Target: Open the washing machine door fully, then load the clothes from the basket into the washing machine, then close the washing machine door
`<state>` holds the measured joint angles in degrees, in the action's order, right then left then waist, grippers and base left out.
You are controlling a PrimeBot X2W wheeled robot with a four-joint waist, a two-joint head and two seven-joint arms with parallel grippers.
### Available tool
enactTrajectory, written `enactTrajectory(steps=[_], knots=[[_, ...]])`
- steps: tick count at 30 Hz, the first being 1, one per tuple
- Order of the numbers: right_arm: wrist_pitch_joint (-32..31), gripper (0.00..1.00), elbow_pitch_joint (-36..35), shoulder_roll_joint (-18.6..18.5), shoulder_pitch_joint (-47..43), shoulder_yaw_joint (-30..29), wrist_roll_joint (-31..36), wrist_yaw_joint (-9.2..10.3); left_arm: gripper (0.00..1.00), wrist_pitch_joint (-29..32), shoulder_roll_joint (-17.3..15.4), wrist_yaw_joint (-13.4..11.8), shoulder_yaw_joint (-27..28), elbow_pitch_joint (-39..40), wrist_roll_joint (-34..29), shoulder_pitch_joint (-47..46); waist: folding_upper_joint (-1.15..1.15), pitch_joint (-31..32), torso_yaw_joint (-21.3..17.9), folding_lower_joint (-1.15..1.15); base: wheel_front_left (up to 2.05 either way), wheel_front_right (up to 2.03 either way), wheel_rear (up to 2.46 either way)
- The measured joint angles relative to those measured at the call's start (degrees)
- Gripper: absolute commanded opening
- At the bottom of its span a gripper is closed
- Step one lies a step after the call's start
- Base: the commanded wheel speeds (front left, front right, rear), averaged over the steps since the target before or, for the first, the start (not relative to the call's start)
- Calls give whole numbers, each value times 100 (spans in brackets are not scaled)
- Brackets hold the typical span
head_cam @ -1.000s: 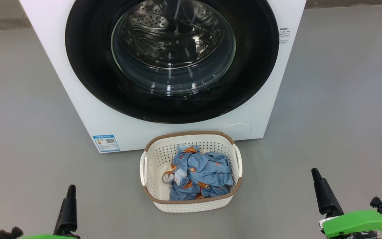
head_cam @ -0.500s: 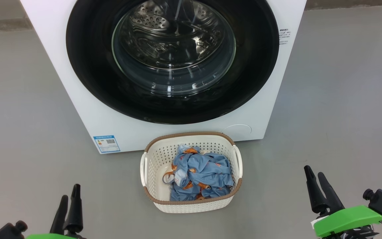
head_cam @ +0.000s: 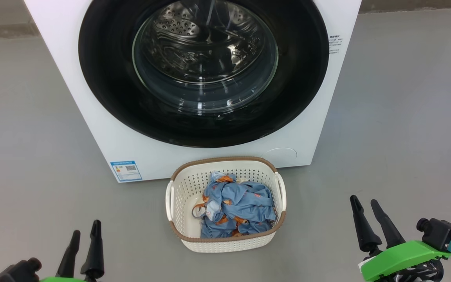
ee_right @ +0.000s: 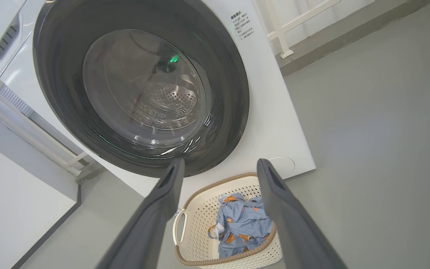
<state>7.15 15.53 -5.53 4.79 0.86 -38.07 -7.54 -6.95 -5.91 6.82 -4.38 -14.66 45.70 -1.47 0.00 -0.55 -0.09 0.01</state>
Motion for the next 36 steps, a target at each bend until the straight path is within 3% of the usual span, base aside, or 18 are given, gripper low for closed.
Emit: enactTrajectory(steps=[36], knots=[[589,100,85,-68,260,197,2531,0,100,-586,-82,47,-33,-88,-2479,-1,0,-4,-34,0,0,0,0]])
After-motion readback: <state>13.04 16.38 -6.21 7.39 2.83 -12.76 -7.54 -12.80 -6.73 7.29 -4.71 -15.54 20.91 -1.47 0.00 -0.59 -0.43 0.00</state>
